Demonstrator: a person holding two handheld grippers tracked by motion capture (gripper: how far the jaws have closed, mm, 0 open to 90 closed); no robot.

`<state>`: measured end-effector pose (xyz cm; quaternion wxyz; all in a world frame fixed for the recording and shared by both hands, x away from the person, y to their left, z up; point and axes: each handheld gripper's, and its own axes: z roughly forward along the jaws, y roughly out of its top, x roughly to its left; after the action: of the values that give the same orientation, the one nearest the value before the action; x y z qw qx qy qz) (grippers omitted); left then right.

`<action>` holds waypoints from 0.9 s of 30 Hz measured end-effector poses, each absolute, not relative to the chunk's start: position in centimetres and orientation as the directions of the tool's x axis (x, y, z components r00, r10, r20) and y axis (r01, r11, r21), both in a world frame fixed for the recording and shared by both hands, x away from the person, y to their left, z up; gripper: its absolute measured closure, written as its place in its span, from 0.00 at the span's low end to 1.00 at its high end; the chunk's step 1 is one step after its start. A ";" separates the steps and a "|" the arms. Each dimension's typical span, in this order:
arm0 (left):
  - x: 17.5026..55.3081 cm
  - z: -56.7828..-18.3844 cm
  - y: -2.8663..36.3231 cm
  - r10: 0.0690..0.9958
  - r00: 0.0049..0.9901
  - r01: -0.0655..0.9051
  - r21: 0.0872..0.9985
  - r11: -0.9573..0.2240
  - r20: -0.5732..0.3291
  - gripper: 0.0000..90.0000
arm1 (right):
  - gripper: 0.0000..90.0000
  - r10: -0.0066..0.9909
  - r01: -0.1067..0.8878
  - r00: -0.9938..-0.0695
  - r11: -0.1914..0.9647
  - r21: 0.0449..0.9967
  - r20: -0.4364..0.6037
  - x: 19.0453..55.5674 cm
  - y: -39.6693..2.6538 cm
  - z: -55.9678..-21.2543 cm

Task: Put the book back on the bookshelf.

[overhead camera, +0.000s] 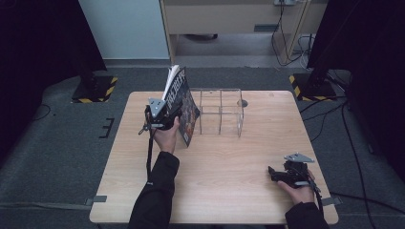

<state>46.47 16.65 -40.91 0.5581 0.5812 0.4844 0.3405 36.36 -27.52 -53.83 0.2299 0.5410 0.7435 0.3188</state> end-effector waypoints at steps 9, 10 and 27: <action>44.6 -39.9 17.8 0.939 0.318 0.209 0.976 0.068 -0.134 0.44 | 0.12 0.950 0.657 -0.311 0.214 0.723 0.001 36.4 -27.5 -53.8; 44.3 -39.9 18.0 0.938 0.321 0.217 0.974 0.066 -0.135 0.43 | 0.12 0.951 0.658 -0.310 0.212 0.723 0.003 36.4 -27.5 -53.8; 38.8 -42.1 20.9 0.927 0.350 0.294 0.955 0.024 -0.131 0.32 | 0.12 0.951 0.658 -0.310 0.212 0.722 0.003 36.4 -27.5 -53.8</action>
<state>38.85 20.86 -42.13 0.5267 0.6306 0.4844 0.3005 36.37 -27.53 -53.82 0.2294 0.5406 0.7440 0.3187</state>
